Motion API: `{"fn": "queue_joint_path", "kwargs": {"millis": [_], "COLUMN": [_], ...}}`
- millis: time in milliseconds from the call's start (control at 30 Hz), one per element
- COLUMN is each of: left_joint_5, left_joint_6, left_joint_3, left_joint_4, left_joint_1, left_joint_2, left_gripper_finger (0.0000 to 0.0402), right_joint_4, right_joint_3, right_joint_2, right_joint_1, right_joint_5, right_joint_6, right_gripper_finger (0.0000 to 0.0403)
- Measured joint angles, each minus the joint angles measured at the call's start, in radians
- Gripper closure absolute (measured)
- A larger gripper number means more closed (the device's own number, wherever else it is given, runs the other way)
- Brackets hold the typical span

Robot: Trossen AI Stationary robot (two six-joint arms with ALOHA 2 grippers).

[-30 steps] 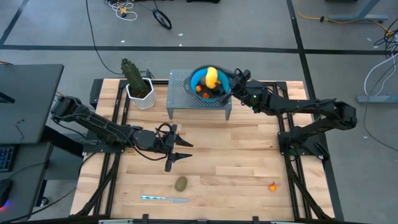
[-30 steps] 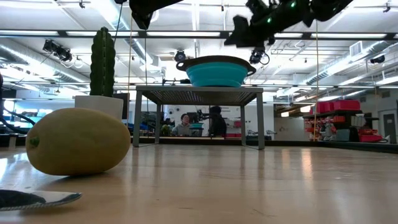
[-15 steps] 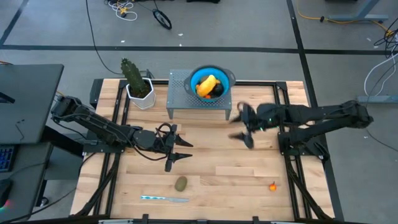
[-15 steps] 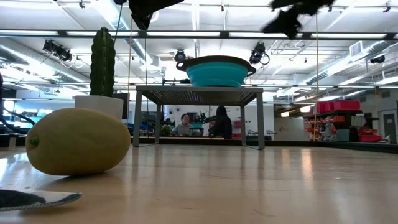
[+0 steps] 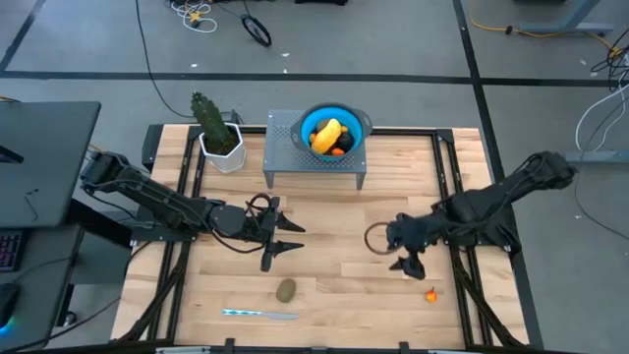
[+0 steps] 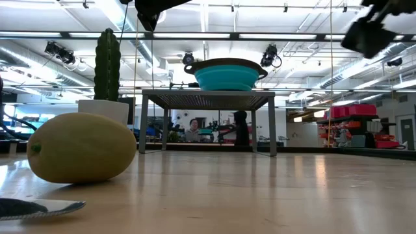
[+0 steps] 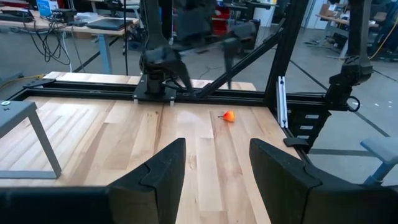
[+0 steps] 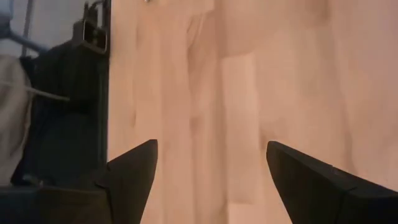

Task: Pick & Place Fruit
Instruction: Put the orange peach in the blue strainer bowl on the shelf

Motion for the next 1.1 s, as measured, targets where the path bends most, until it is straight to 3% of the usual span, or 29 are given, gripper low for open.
{"fn": "queue_joint_path", "kwargs": {"millis": [300, 667, 867, 1100], "left_joint_5": [0.0, 0.0, 0.0, 0.0], "left_joint_6": [0.0, -0.017, -0.016, -0.009], "left_joint_3": [0.0, 0.0, 0.0, 0.0], "left_joint_4": [-0.001, -0.001, -0.001, -0.001], "left_joint_1": [0.0, 0.0, 0.0, 0.0], "left_joint_2": [0.0, 0.0, 0.0, 0.0], "left_gripper_finger": [0.0214, 0.0214, 0.0214, 0.0214], "right_joint_4": [-0.054, -0.196, -0.187, -0.177], "right_joint_3": [0.0, 0.0, 0.0, 0.0], "right_joint_2": [0.087, 0.165, 0.229, 0.327], "right_joint_1": [0.206, 0.421, 0.504, 0.585], "right_joint_5": [-0.03, -0.083, -0.065, 0.027], "right_joint_6": [0.195, 0.636, 0.669, 0.647], "right_gripper_finger": [0.0094, 0.0094, 0.0094, 0.0094]}}
